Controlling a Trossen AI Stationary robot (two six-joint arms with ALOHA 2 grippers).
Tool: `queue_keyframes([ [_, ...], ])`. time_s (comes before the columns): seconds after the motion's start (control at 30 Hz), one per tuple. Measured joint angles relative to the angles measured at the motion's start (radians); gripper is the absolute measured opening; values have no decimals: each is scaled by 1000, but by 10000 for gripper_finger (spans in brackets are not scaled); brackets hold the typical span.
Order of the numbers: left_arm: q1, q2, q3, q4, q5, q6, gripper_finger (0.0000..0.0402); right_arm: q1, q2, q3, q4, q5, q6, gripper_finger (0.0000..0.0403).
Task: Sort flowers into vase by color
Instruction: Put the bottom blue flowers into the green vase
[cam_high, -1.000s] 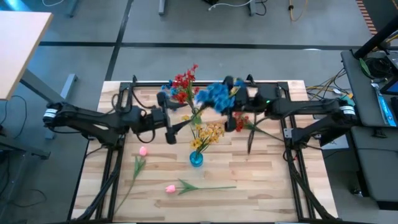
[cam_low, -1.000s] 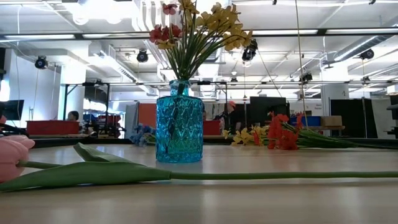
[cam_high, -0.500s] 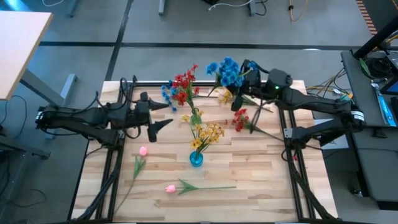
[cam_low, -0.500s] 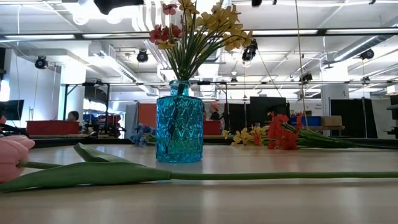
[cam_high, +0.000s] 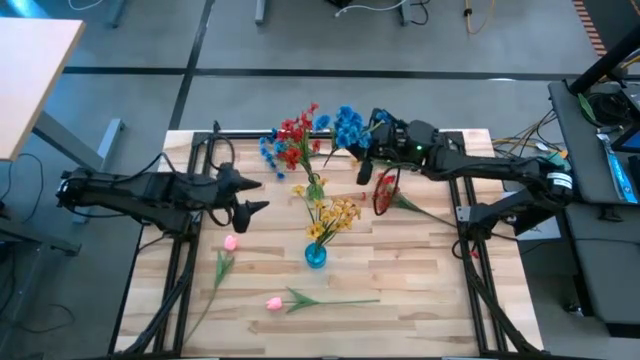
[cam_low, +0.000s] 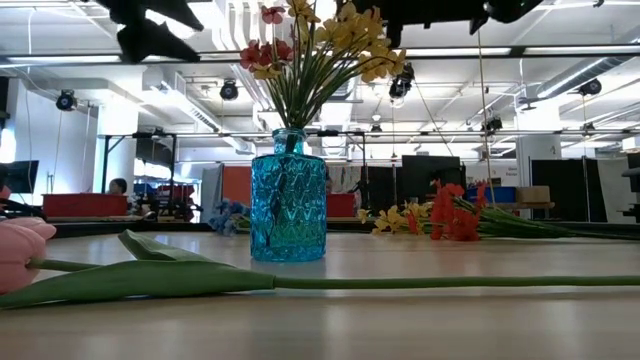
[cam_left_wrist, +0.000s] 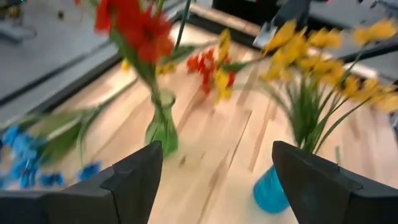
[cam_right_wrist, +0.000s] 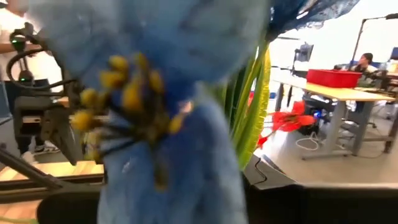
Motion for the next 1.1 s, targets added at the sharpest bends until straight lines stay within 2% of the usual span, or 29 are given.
queue_keyframes([
  [0.33,0,23,0,-224,-52,-199,286,0,109,0,86,-34,-3,18],
  [1.1,0,45,-1,-251,-71,-215,286,0,234,1,137,-36,-43,18],
])
